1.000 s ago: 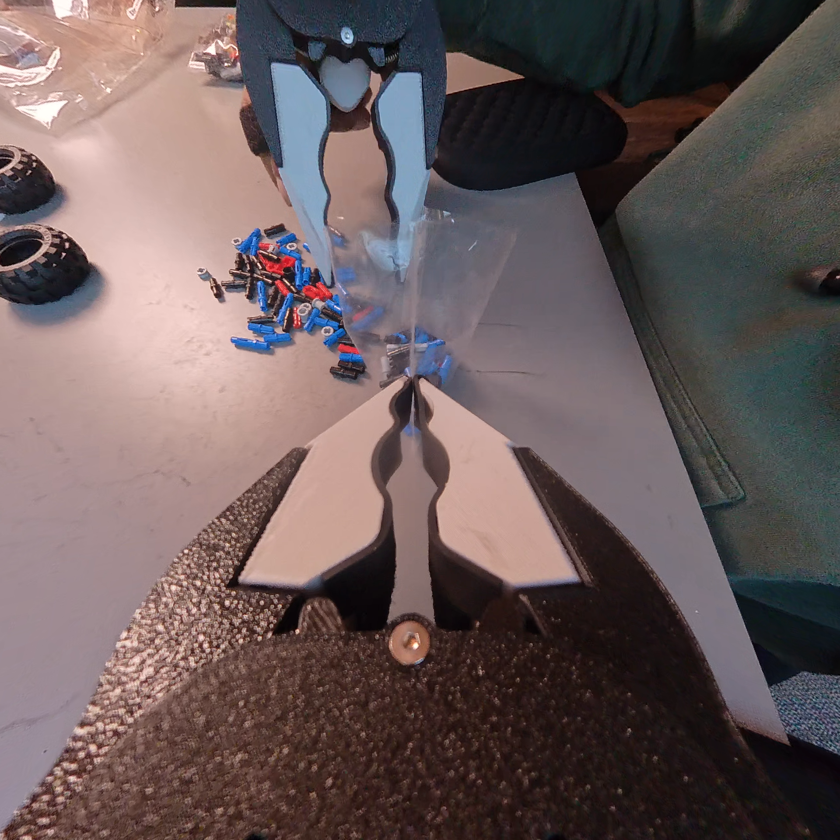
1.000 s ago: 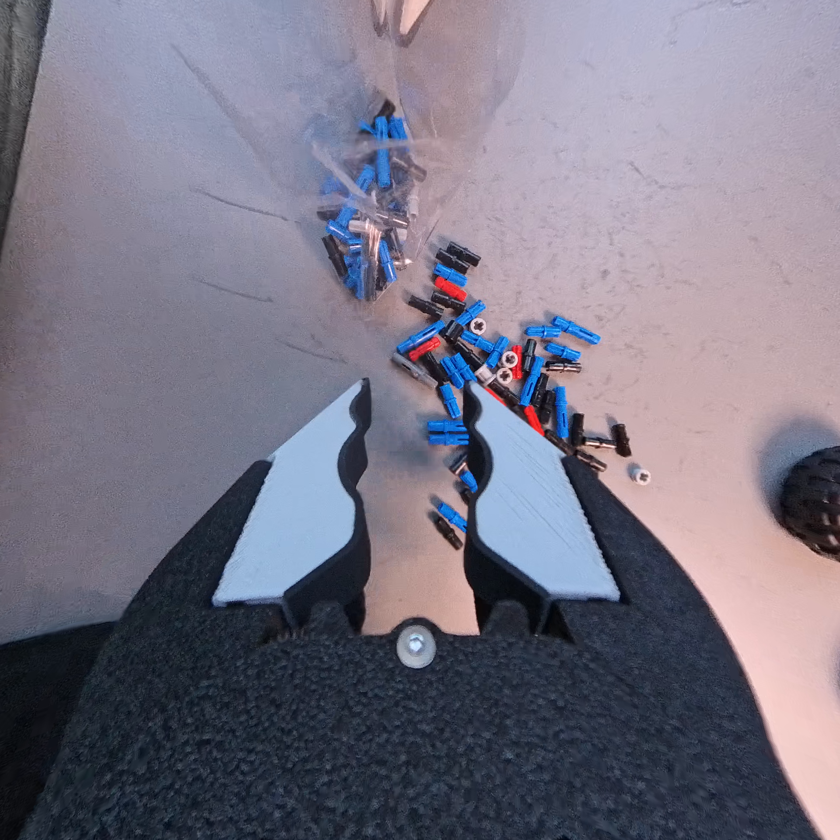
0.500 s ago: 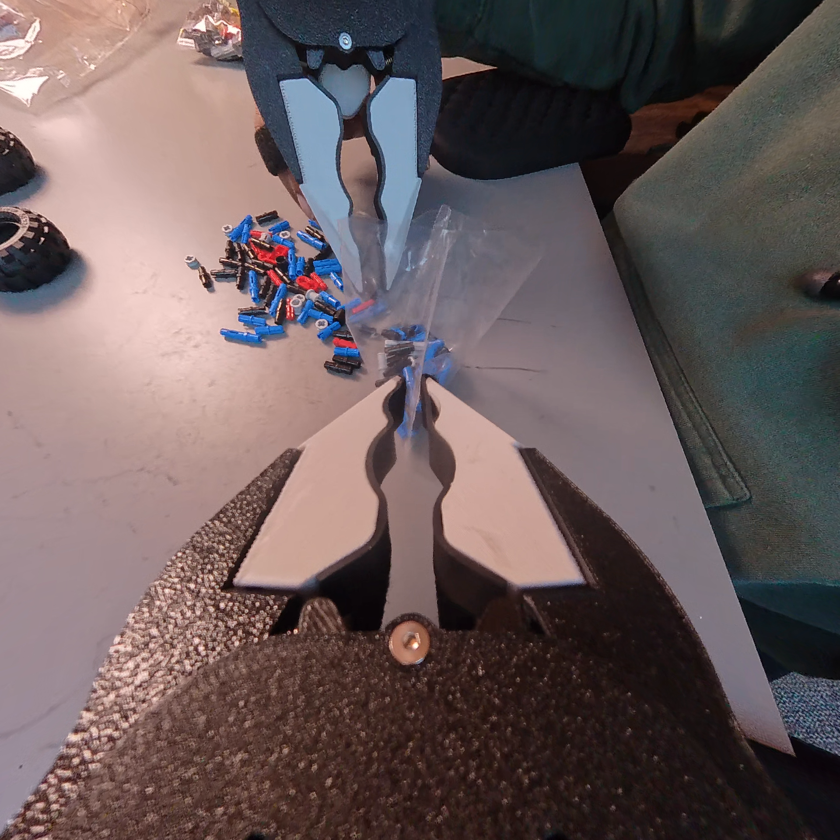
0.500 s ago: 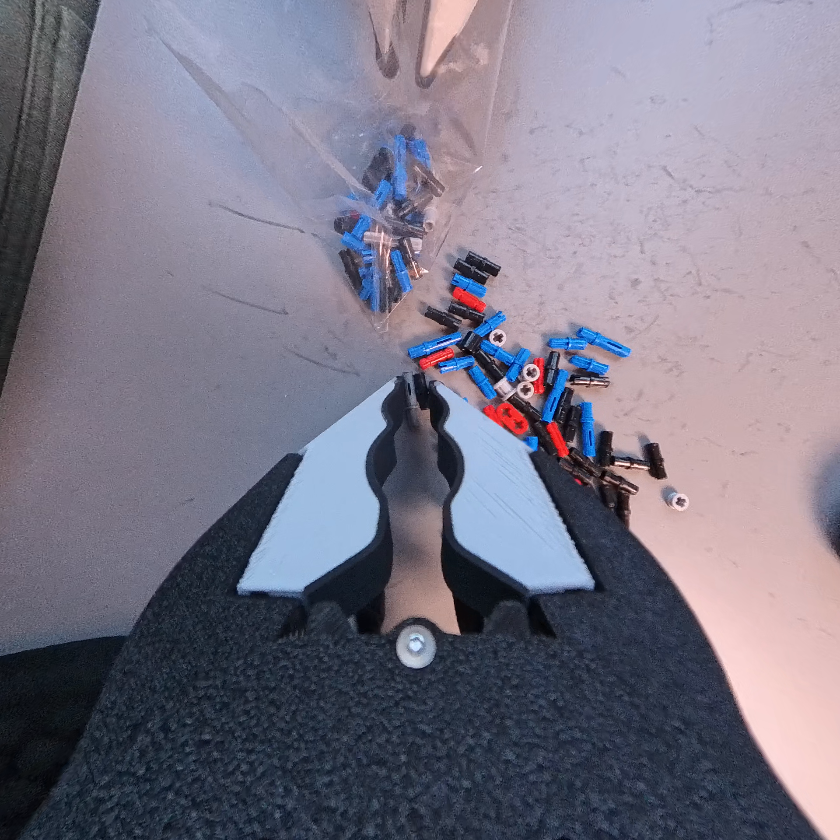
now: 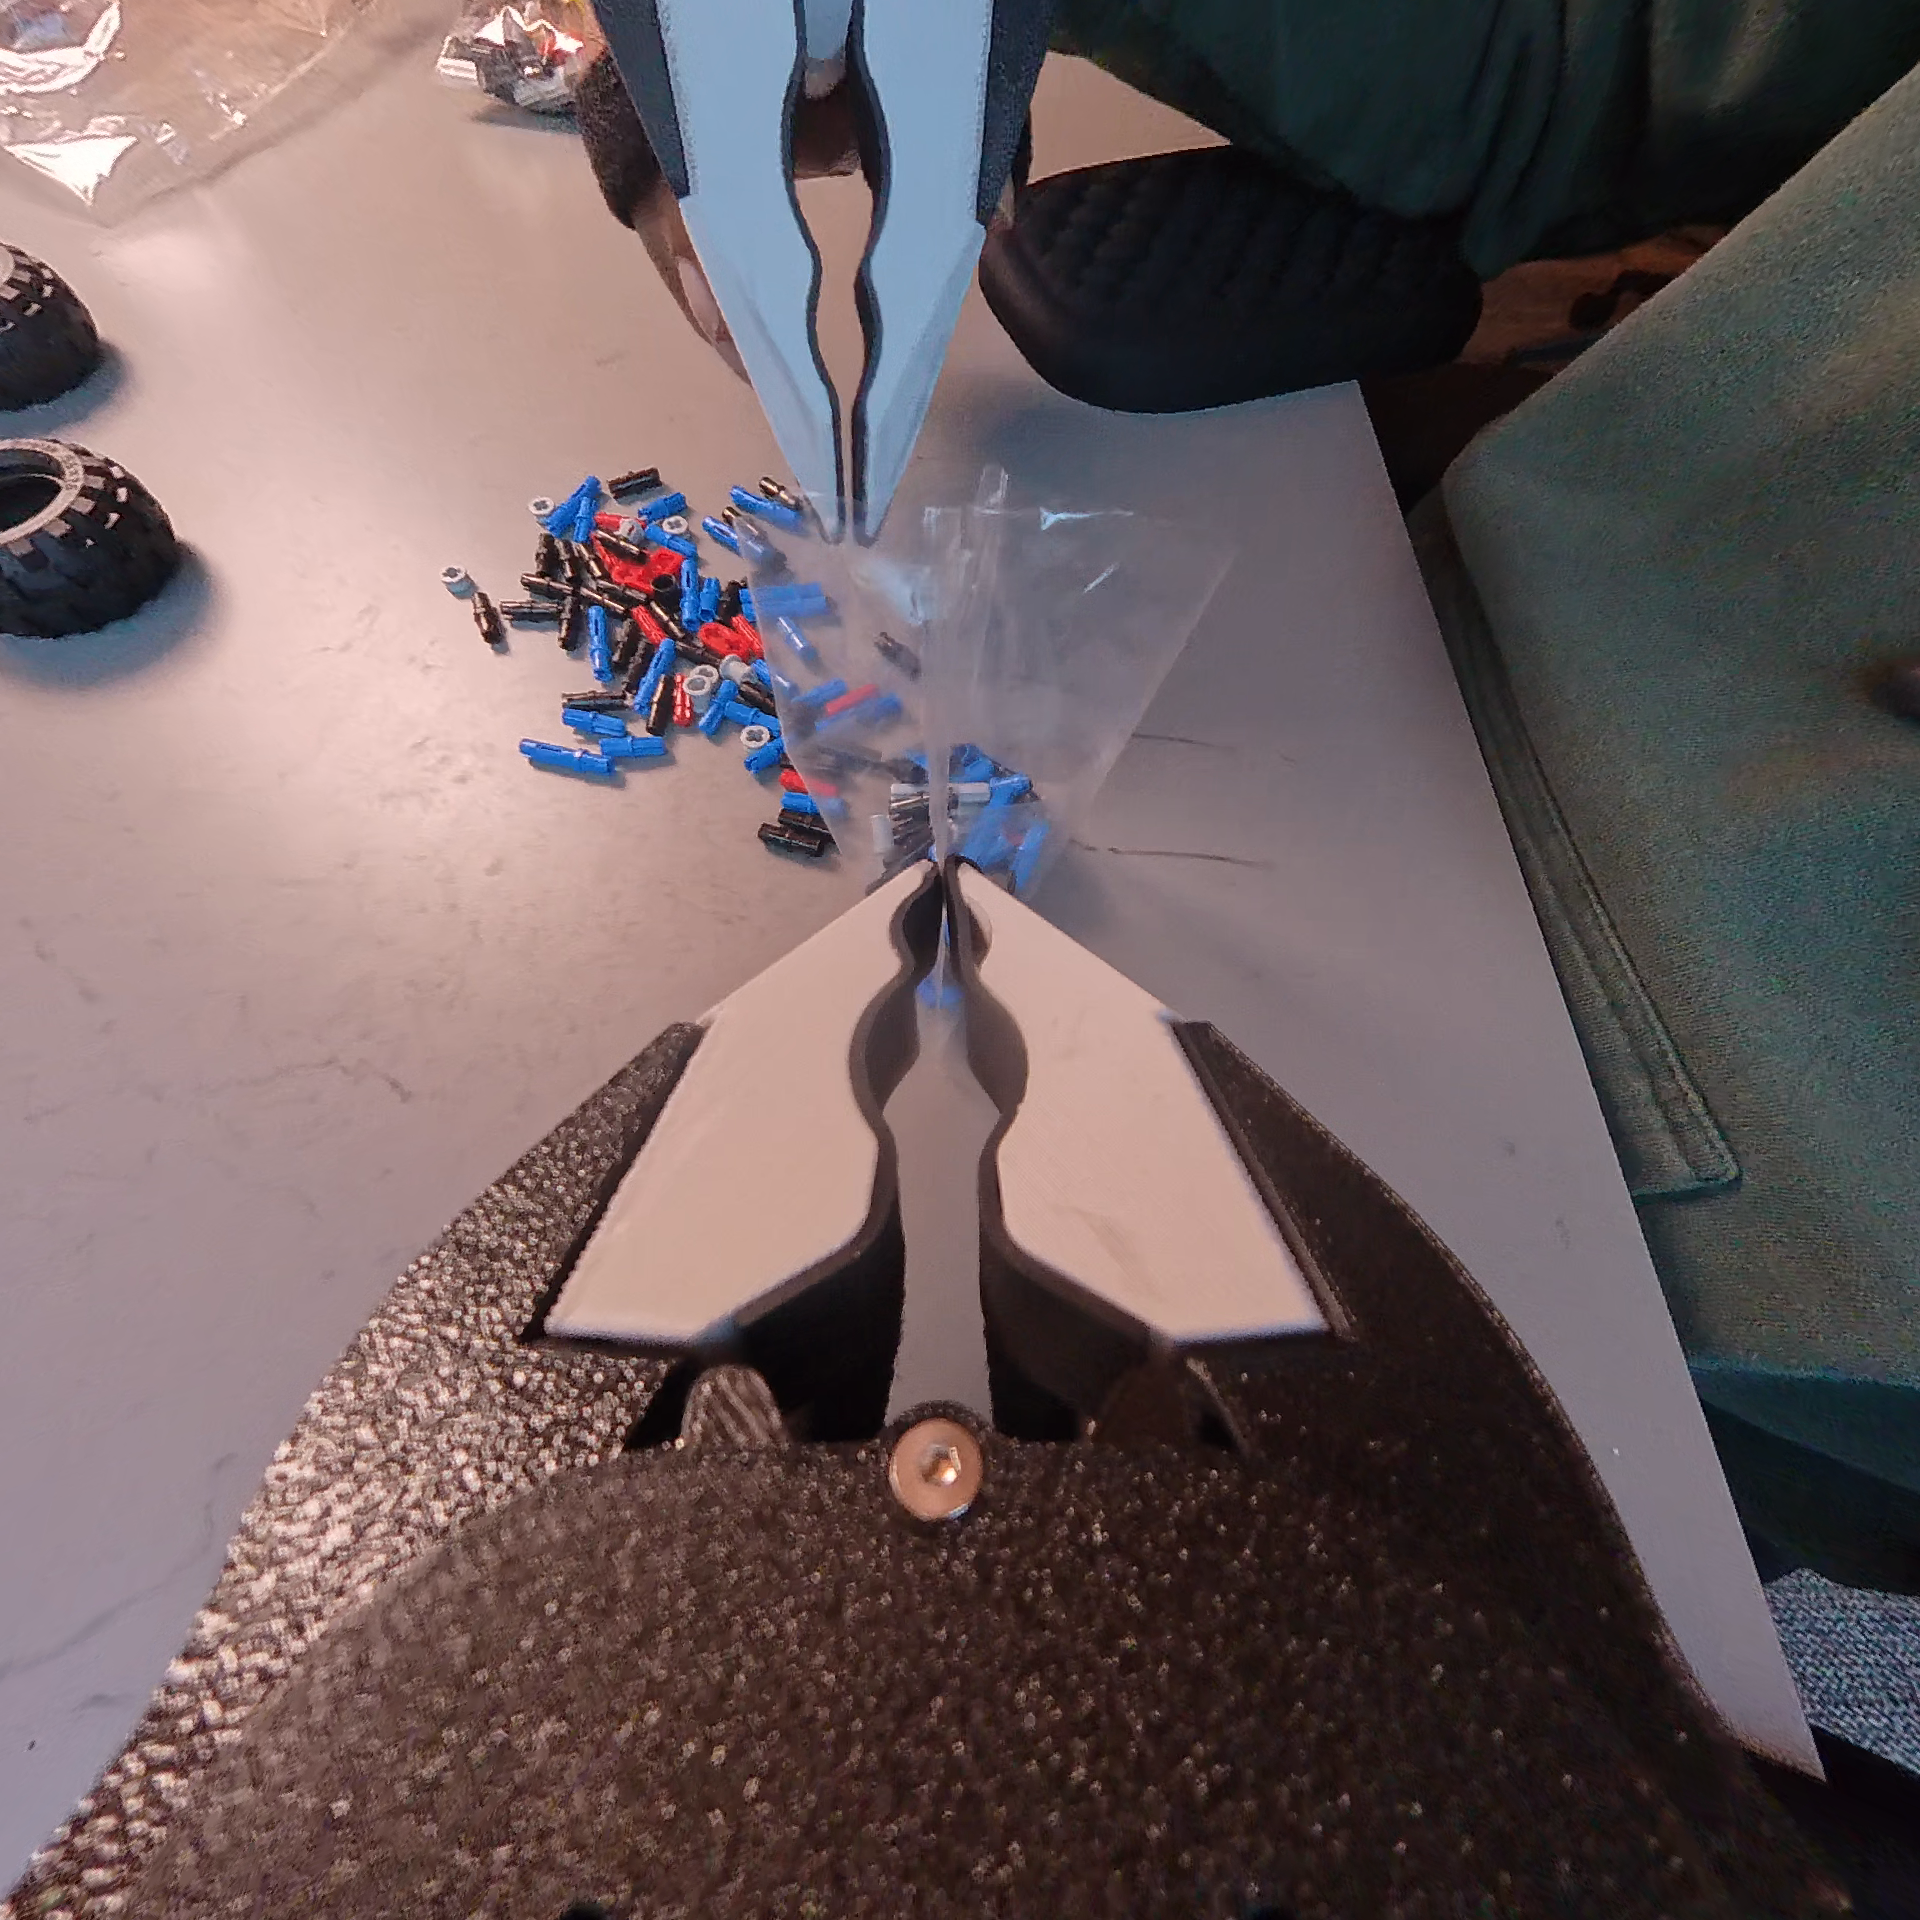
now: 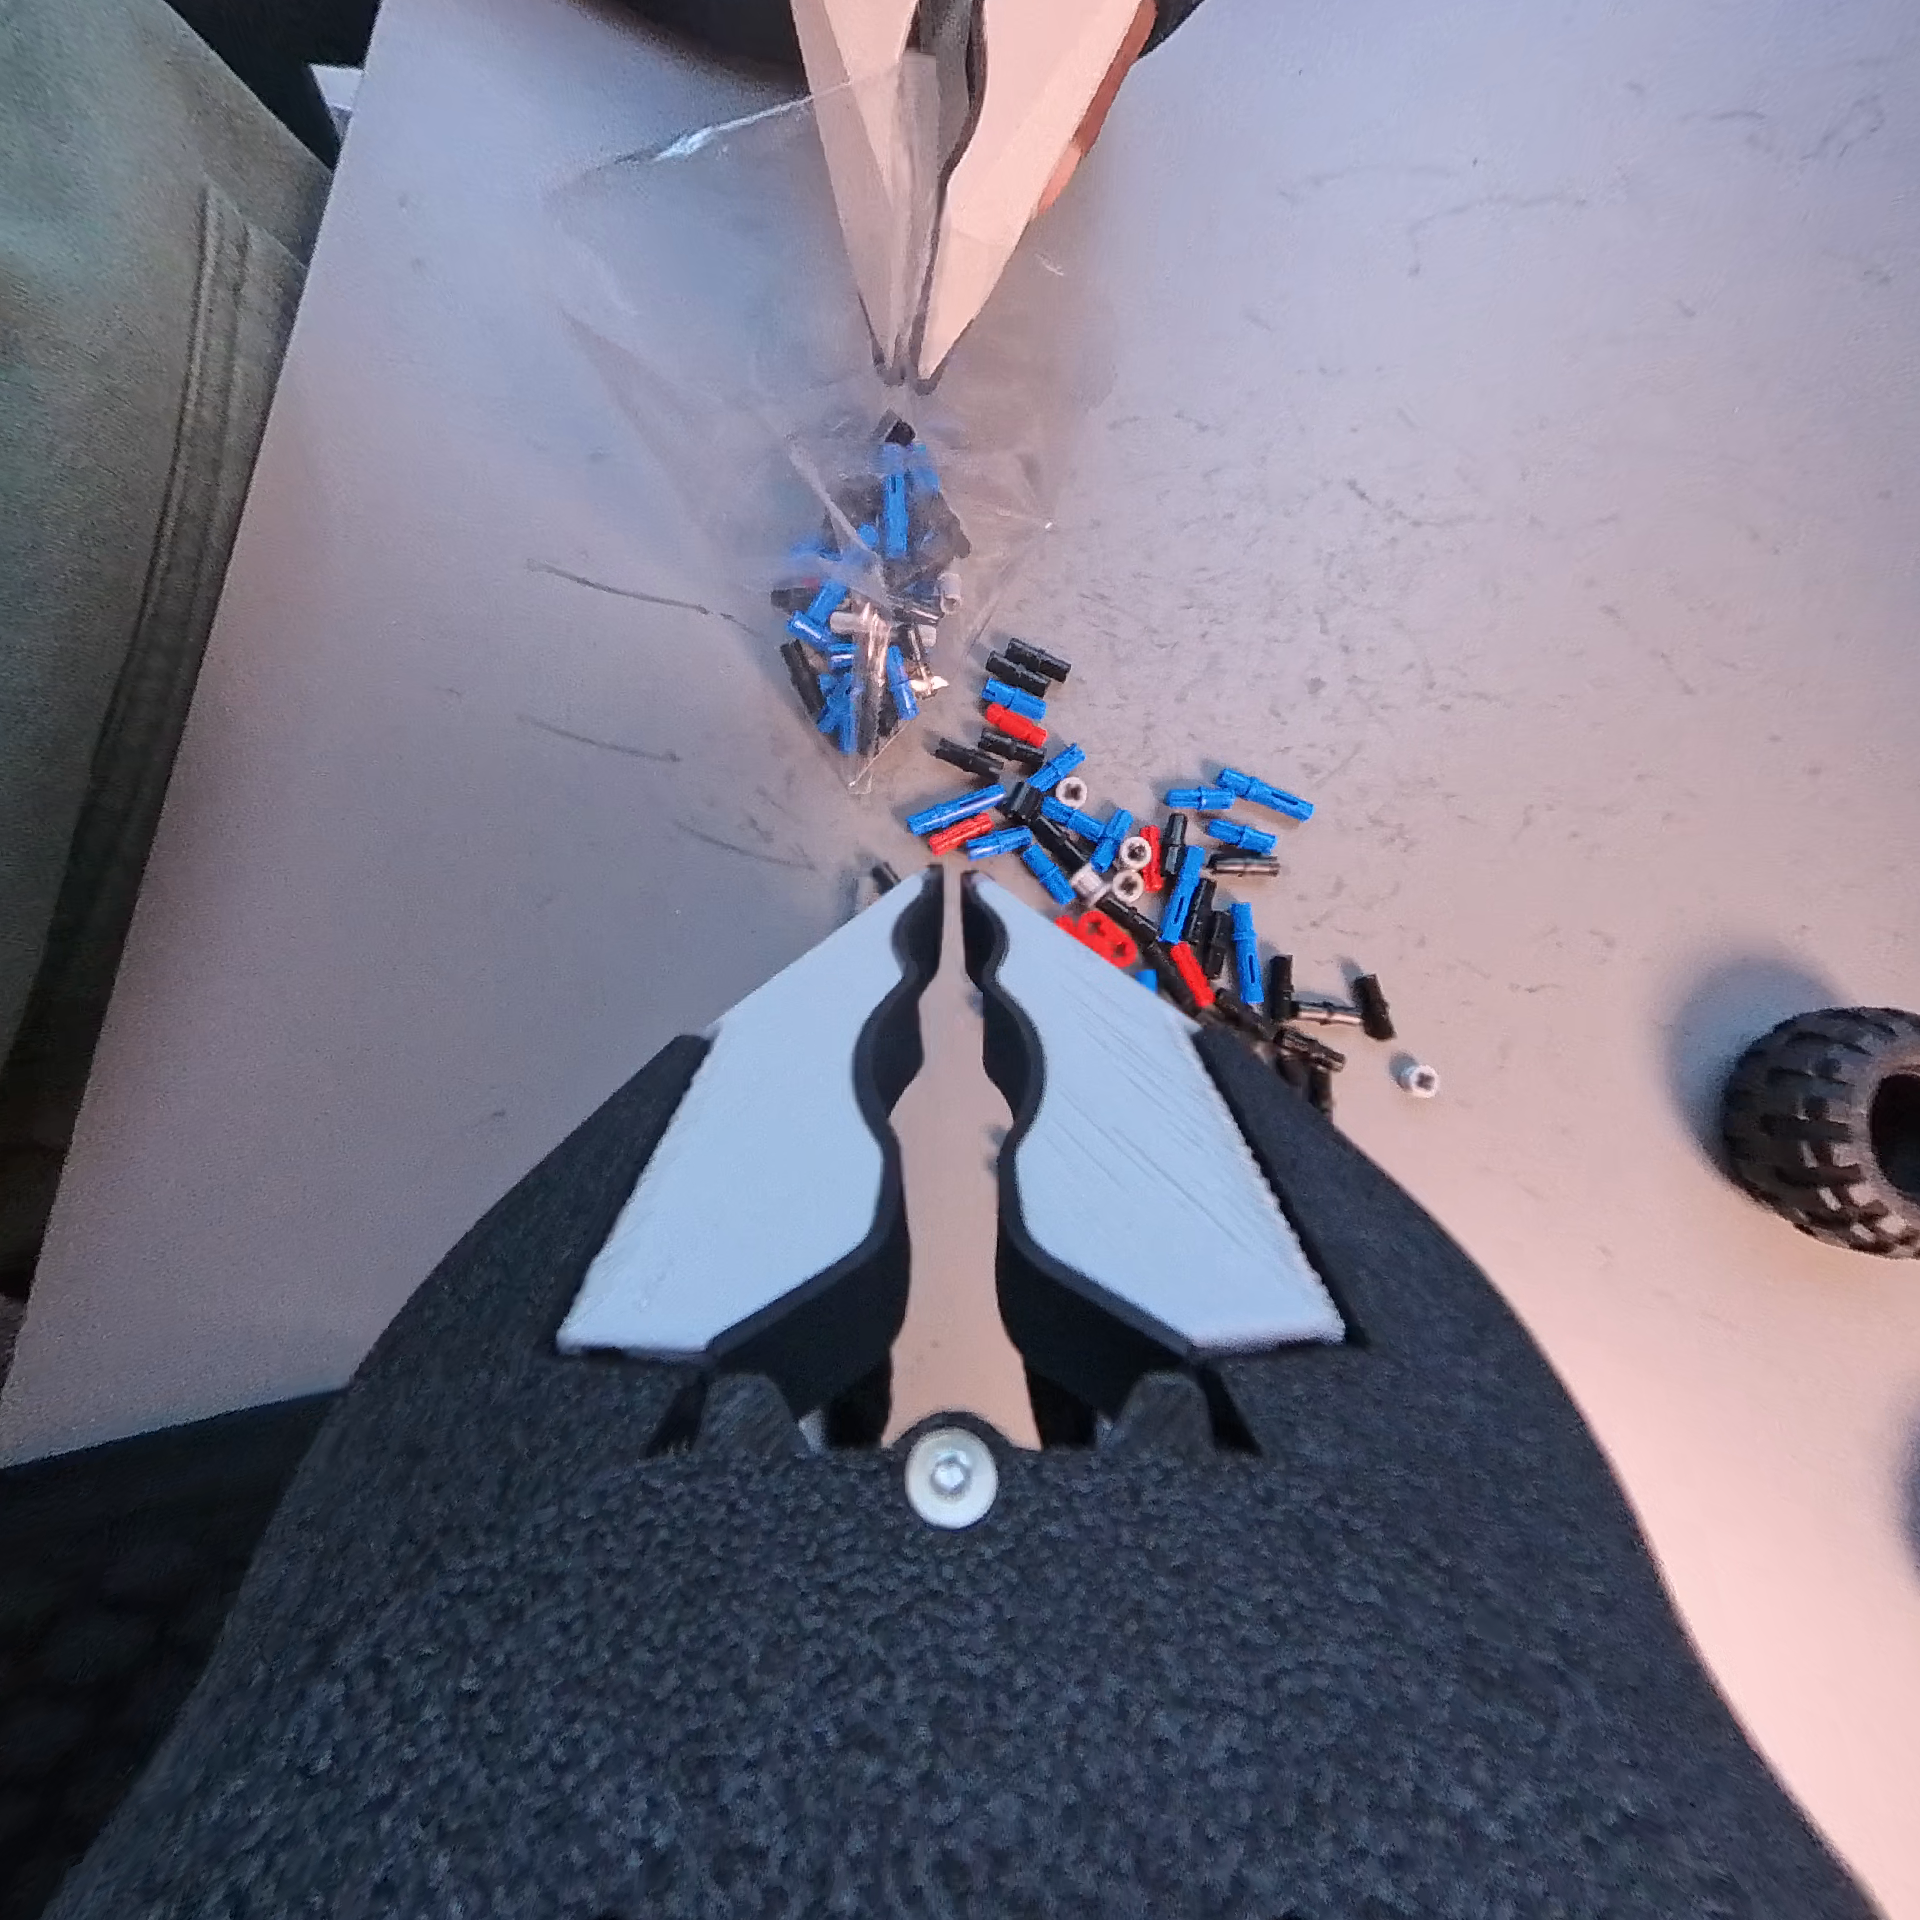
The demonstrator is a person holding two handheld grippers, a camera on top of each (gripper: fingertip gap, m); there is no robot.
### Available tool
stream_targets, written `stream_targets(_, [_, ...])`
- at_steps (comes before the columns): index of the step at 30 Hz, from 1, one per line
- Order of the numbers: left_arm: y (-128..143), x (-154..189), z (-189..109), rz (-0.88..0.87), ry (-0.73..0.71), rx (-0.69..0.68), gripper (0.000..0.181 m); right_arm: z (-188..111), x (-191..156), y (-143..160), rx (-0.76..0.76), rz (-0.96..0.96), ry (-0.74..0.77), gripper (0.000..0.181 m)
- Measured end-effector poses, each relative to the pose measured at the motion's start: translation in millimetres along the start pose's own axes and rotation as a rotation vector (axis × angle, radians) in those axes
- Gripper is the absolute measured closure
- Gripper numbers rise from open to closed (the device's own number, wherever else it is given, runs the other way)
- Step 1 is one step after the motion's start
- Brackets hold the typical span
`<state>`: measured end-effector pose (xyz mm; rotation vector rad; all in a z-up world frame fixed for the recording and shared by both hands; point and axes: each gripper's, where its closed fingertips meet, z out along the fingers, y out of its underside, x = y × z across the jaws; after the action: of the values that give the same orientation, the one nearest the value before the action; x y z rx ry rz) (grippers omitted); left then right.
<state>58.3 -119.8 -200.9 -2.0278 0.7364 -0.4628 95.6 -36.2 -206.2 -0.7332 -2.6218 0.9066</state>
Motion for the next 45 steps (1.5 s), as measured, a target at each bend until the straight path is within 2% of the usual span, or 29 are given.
stream_targets(6, [0.2,-0.1,-0.2,0.0,-0.001,0.0,0.181,19.4,-27.9,26.5,-0.145,-0.001,-0.072,0.17])
stream_targets(7, [0.3,0.0,-0.1,-0.001,0.001,0.0,0.181,20.5,-27.9,23.7,-0.121,0.019,-0.074,0.176])
stream_targets(11, [0.2,0.0,0.0,0.002,-0.003,0.0,0.181,20.5,-28.3,24.1,-0.114,0.027,-0.093,0.177])
stream_targets(13, [0.2,-1.5,-0.4,0.0,-0.009,0.001,0.181,11.8,-26.6,0.9,-0.005,0.011,-0.087,0.177])
stream_targets(16, [1.0,-4.1,-2.3,-0.012,-0.011,0.002,0.181,-17.9,-16.0,-56.5,0.195,-0.042,-0.009,0.177])
stream_targets(18, [1.8,-3.2,-3.5,-0.017,0.004,0.003,0.181,-27.9,-11.2,-82.3,0.226,-0.092,0.036,0.177])
stream_targets(20, [2.4,-3.6,-4.7,-0.01,0.0,0.004,0.181,-22.8,-9.5,-91.6,0.174,-0.134,0.039,0.177])
stream_targets(23, [2.9,-2.2,-5.3,-0.006,0.006,0.005,0.181,-2.7,-7.1,-89.5,0.075,-0.169,0.025,0.177])
stream_targets(24, [3.0,-1.7,-5.4,-0.005,0.007,0.004,0.181,1.1,-5.2,-89.4,0.069,-0.168,0.03,0.169])
stream_targets(25, [3.2,-1.1,-5.5,-0.003,0.009,0.002,0.181,0.3,-4.7,-90.3,0.086,-0.157,0.025,0.165])
stream_targets(27, [3.7,-0.5,-6.2,0.002,0.008,-0.002,0.181,-10.2,-0.9,-88.2,0.143,-0.103,0.02,0.167])
stream_targets(29, [4.1,-0.7,-7.2,0.002,0.007,-0.004,0.181,-15.6,0.9,-60.8,0.088,-0.064,0.018,0.17])
stream_targets(32, [4.5,-1.0,-7.5,0.002,0.011,-0.004,0.181,-0.3,-6.0,-3.0,-0.092,-0.03,0.003,0.169])
stream_targets(35, [4.6,-0.8,-6.9,0.001,0.015,-0.005,0.181,17.8,-12.2,18.1,-0.111,0.018,-0.02,0.169])
stream_targets(42, [5.0,-0.7,-7.7,-0.006,0.015,-0.004,0.181,26.3,-14.5,19.0,-0.098,0.035,-0.081,0.181])
stream_targets(45, [6.6,-2.1,-9.7,-0.007,0.01,-0.011,0.181,9.7,-8.9,-18.0,0.018,0.013,-0.06,0.181])
